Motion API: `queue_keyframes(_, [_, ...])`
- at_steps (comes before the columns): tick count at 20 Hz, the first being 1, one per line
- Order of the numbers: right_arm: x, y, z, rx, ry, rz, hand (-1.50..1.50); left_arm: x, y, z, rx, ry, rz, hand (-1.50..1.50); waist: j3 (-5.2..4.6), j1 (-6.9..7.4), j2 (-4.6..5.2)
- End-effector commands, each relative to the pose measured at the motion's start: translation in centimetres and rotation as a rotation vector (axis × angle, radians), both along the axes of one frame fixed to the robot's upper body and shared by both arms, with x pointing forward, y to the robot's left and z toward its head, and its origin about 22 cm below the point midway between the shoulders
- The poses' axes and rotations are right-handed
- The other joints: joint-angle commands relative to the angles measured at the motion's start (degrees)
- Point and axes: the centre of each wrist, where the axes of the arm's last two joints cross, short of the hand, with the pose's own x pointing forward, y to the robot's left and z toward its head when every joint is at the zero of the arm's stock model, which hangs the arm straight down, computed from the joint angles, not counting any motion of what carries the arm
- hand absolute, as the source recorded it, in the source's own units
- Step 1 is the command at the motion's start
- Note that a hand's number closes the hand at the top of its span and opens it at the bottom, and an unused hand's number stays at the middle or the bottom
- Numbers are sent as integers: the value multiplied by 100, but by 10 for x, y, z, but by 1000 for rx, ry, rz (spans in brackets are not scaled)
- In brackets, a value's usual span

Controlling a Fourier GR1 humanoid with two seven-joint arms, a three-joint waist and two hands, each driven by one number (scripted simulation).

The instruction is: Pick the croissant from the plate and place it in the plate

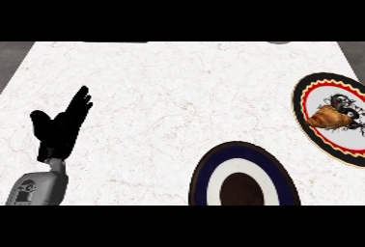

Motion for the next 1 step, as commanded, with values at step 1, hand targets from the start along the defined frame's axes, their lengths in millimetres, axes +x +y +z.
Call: queue_keyframes(1, [-16,-13,6,37,-37,120,-150,10,-8,0,-6,-7,-17,0,4,-23,11])
